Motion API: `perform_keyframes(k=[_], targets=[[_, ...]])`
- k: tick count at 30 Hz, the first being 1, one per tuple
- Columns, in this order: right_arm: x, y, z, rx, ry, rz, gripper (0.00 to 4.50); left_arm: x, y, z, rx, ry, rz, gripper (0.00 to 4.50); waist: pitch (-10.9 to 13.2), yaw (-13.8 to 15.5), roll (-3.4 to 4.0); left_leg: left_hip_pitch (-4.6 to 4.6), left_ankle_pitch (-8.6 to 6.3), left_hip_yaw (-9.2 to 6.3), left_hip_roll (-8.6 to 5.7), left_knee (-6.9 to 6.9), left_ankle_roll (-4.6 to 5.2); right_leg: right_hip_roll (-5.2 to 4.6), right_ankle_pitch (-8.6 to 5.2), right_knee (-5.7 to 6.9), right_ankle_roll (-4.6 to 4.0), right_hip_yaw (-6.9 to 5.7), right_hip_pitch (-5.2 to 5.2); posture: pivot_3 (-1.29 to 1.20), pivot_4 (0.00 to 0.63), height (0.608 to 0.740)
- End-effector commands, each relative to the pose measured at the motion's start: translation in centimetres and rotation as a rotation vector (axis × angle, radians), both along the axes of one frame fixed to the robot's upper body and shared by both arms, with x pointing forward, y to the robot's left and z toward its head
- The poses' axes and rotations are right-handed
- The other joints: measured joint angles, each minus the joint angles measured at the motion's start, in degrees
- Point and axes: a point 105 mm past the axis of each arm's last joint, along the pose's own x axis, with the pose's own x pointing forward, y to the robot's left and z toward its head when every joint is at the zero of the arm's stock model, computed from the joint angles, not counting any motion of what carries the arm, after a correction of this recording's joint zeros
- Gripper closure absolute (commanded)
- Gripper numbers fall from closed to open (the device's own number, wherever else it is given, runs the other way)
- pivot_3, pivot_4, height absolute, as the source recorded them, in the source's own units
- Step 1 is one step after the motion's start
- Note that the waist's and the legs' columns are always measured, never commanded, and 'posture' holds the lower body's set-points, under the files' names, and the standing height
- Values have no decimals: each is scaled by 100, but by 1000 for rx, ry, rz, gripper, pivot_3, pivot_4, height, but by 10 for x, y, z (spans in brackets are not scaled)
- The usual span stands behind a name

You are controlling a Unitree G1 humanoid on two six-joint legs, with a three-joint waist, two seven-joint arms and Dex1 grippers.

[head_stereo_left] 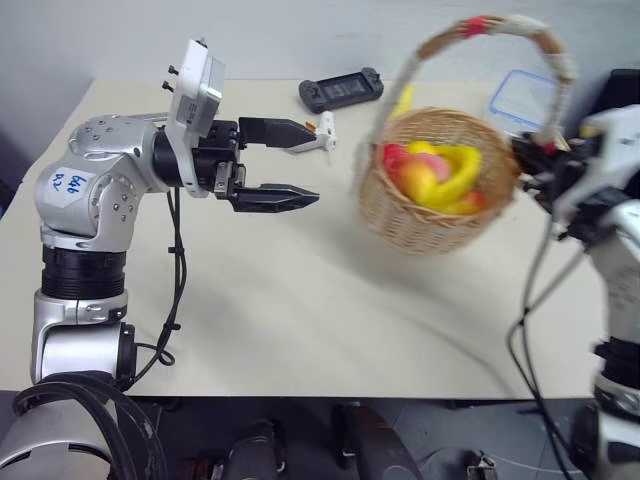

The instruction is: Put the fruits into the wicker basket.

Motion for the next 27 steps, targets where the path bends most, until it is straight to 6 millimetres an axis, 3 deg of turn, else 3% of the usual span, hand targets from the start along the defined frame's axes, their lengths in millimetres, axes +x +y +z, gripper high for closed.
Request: perform_keyframes(k=[1,6,9,11,15,21,27], targets=[[-34,-32,13,14,-51,-83,4288,-2,-2,5,-6,-31,-18,0,0,18,0,0,0,1,-2,2,0,0,0,1,0,1,0,0,150,740],[-48,-59,-16,34,6,-180,4288,2,-7,3,-8,-21,-41,0,3,-93,-5,45,7,4,-3,-5,-2,3,0,3,3,6,38,0,150,740],[-49,-64,-36,98,35,-176,4288,2,-12,4,-18,-11,-68,0,4,-165,-7,105,7,3,-3,-38,-2,7,-9,-23,17,6,94,0,150,740],[-52,-61,-48,184,48,-120,3544,2,-15,4,-25,-3,-87,0,4,-192,-6,107,12,2,-3,-37,3,7,-7,-21,20,5,97,0,150,740],[-68,-60,-56,174,74,-74,2220,3,-18,6,-61,9,-111,0,3,-162,-6,108,18,-3,-4,-41,-6,7,-6,-14,21,3,96,0,150,740],[-113,-84,-38,76,148,-86,81,3,-13,9,-85,32,-139,0,2,-103,-3,104,8,-1,-8,-38,-1,3,-7,-21,21,4,97,0,150,740],[-171,-95,-23,6,403,83,30,3,-8,8,-62,40,-157,0,9,-105,-16,112,3,-14,-5,-46,6,8,-11,-63,30,-8,126,0,150,740]])
